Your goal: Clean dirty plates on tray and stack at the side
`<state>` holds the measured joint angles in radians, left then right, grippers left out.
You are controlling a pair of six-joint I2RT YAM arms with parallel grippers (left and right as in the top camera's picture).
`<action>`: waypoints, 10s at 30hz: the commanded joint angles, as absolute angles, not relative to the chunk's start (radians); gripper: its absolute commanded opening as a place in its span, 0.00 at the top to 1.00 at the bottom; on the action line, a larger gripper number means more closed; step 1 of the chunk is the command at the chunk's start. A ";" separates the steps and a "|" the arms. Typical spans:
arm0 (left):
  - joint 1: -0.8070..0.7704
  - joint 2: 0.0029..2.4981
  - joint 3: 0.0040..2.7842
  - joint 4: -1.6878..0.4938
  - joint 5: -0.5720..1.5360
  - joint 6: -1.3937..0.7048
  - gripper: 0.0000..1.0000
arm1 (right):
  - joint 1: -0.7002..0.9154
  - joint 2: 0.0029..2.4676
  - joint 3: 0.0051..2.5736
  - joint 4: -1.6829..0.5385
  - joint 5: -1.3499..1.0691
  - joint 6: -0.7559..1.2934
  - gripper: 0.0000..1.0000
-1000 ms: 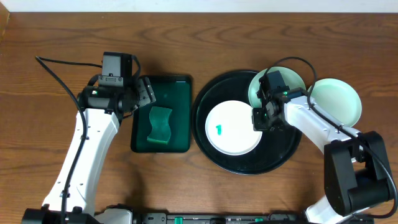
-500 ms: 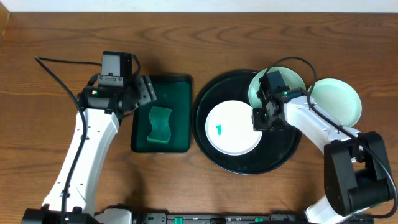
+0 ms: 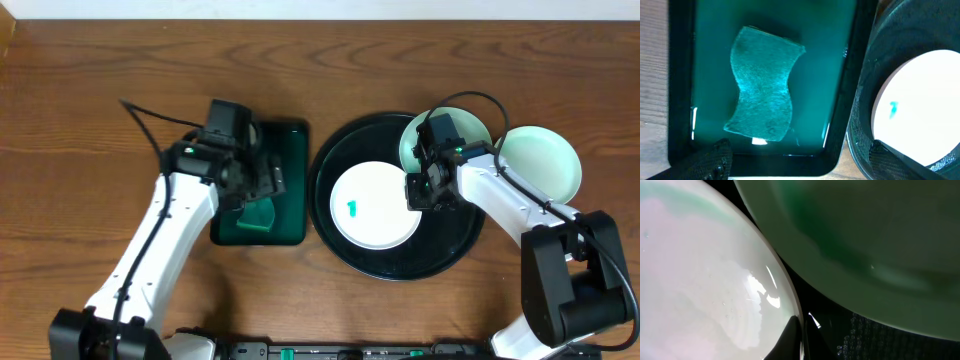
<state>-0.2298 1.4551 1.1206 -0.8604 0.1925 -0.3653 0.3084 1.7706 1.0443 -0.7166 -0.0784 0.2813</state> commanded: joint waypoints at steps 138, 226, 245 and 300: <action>-0.231 1.627 1.094 -0.734 0.033 -0.307 0.93 | 0.316 1.757 1.014 -0.672 -0.087 0.295 0.99; -0.230 1.359 1.100 -0.700 -0.085 -0.229 0.93 | 0.316 1.757 1.014 -0.669 -0.087 0.295 0.99; -0.209 1.660 1.433 -0.937 -0.078 -0.278 0.93 | 0.316 1.757 1.014 -0.669 -0.087 0.295 0.99; -0.648 1.798 1.258 -0.596 0.070 -0.717 0.93 | 0.316 1.757 0.987 -0.617 -0.132 0.410 0.94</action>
